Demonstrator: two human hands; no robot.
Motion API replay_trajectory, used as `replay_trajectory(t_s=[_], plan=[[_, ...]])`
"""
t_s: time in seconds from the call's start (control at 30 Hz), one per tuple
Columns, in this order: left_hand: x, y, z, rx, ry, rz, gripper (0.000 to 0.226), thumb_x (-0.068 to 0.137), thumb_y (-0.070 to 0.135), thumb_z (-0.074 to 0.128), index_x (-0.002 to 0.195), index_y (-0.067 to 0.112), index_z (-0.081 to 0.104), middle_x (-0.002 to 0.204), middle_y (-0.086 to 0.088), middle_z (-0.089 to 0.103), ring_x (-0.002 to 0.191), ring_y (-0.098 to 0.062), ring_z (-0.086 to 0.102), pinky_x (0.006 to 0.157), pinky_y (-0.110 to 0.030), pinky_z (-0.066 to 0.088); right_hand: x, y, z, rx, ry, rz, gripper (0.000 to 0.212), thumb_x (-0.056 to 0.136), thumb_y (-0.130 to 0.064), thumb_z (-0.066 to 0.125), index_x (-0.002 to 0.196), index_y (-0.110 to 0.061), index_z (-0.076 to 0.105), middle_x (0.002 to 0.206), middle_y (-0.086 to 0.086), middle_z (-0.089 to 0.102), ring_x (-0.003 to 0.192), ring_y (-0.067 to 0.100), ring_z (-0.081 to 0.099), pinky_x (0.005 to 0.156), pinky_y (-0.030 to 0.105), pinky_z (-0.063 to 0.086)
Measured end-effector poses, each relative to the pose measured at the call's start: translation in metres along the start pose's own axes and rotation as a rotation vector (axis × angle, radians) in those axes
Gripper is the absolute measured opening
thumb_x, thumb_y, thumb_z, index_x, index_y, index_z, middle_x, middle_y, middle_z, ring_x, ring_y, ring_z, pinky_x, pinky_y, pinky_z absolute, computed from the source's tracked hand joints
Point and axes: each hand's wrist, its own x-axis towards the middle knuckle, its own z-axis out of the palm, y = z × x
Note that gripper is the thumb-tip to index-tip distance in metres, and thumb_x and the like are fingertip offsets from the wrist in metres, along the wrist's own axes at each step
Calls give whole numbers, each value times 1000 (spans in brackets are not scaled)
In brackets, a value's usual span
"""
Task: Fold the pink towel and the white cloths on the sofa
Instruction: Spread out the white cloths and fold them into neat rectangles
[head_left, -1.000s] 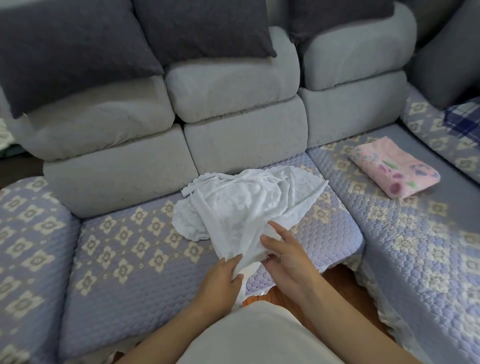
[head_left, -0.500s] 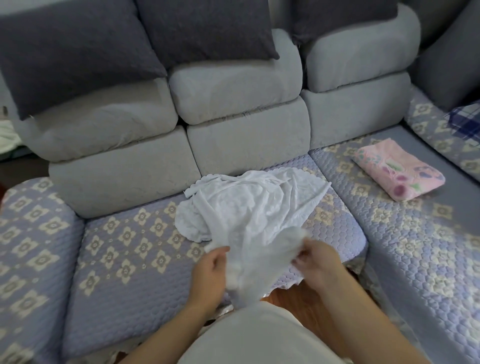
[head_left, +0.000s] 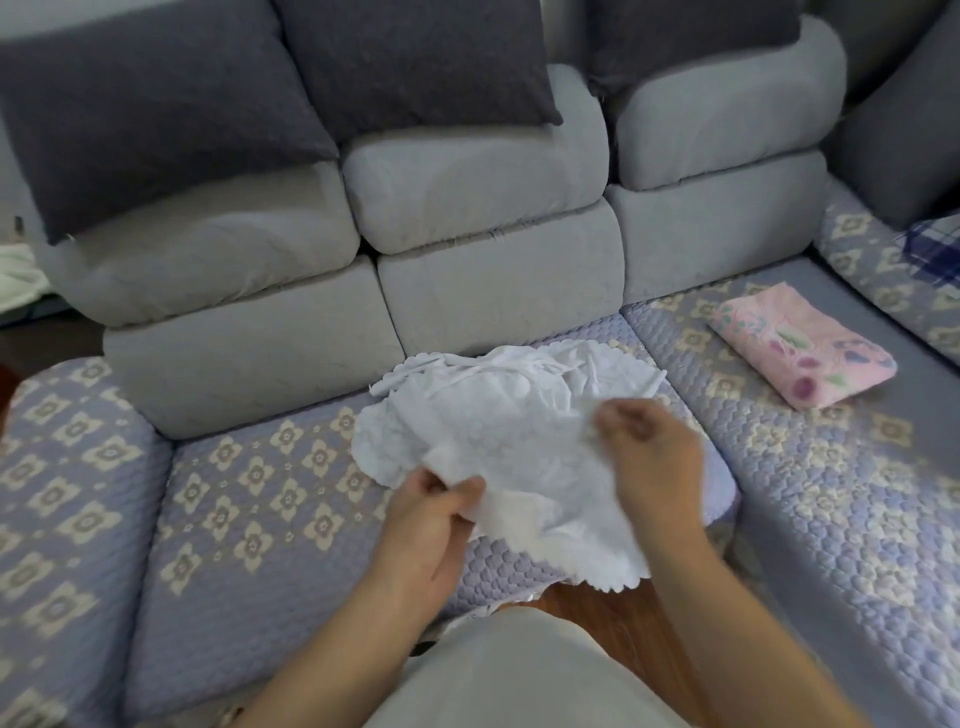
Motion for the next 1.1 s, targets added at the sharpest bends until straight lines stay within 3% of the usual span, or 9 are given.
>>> replay_trajectory(t_s=[0.07,0.13,0.23,0.33,0.47,0.63,0.8,1.03,1.1], plan=[[-7,-9,12,137,-50,16,34,84,-9,65,117,-3,63,113,-21,72,106,-36,70,87,-41,57,-25,9,26,3,-158,6,16,92,-17,73,81,-30,72,74,-11,74,73,9,69,72,26,54],[-10,-16,15,239,-95,49,36,80,8,71,115,1,66,110,-24,72,107,-41,68,93,-51,55,-42,16,42,-38,-259,0,16,92,-17,71,81,-29,73,76,-14,73,72,5,67,70,21,51],[-9,-14,12,319,-49,84,29,82,19,72,104,0,67,103,-28,71,101,-44,69,93,-56,54,-43,20,44,-33,-285,-8,15,93,-16,69,82,-26,71,77,-12,71,75,4,65,69,17,48],[-9,-12,8,314,-21,88,14,94,9,66,95,-5,67,99,-30,71,94,-42,70,90,-50,57,-33,19,38,51,-188,4,15,93,-15,70,83,-25,72,79,-15,71,75,2,63,69,14,46],[-12,-9,10,374,-57,68,17,98,4,59,97,-7,71,98,-26,73,90,-34,72,82,-35,58,-38,23,38,75,-188,7,14,94,-14,69,87,-26,73,83,-14,73,80,4,66,72,16,49],[-15,-2,15,427,-57,17,19,100,5,56,105,0,74,99,-21,75,91,-30,73,86,-33,58,-45,23,38,56,-257,-22,19,91,-6,70,93,-25,74,85,-11,74,80,2,68,69,10,49],[-23,10,17,352,-54,-75,15,98,2,58,92,-1,71,83,-19,73,87,-33,75,84,-39,58,-50,24,32,24,-283,-123,19,88,-8,75,85,-26,72,83,-15,72,85,7,67,71,13,49],[-24,17,17,341,-80,-158,19,94,-2,54,106,-13,65,99,-26,74,95,-36,74,93,-47,58,-54,34,31,-31,-348,-326,28,81,2,77,79,-26,74,89,-13,69,96,12,64,82,16,47],[-23,18,16,342,-80,-174,18,93,-2,54,102,-10,68,99,-26,74,97,-38,73,94,-47,57,-53,37,31,-24,-358,-341,29,80,2,77,79,-26,75,91,-14,69,97,11,65,84,15,47]])
